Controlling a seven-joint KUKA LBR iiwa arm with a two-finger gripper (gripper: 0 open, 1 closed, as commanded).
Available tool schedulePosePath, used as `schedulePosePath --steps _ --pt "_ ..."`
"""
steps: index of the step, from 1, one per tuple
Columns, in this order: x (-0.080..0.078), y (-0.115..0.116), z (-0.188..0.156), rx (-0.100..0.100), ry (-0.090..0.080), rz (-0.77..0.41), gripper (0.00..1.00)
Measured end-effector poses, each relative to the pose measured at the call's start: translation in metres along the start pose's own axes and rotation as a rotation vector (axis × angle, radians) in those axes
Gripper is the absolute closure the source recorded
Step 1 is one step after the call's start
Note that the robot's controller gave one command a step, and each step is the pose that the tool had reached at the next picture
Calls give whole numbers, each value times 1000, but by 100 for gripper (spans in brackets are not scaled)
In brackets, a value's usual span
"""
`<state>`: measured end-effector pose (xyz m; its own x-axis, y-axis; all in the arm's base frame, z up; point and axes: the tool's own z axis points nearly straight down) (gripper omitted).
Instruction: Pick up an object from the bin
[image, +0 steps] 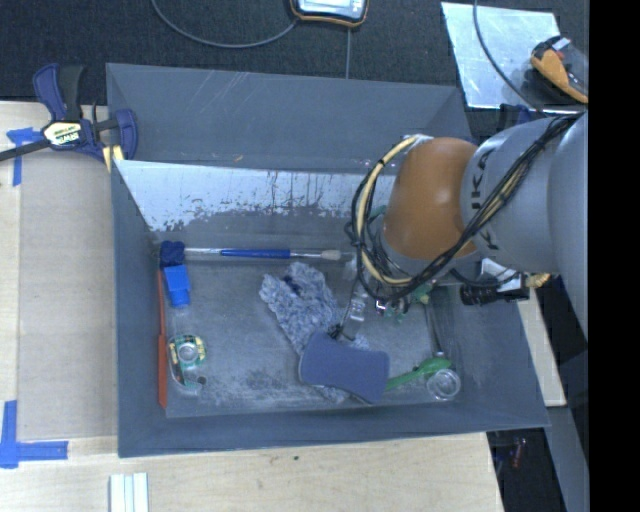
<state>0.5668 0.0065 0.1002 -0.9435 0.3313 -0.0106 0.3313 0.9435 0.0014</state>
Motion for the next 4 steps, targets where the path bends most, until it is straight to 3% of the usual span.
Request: schedulePosePath --steps 1,2,4 --pt "3 -3 27 -2 -8 9 0" --pt "21 -28 27 -6 -10 290 100" --pt "21 -28 20 -6 -11 288 100"
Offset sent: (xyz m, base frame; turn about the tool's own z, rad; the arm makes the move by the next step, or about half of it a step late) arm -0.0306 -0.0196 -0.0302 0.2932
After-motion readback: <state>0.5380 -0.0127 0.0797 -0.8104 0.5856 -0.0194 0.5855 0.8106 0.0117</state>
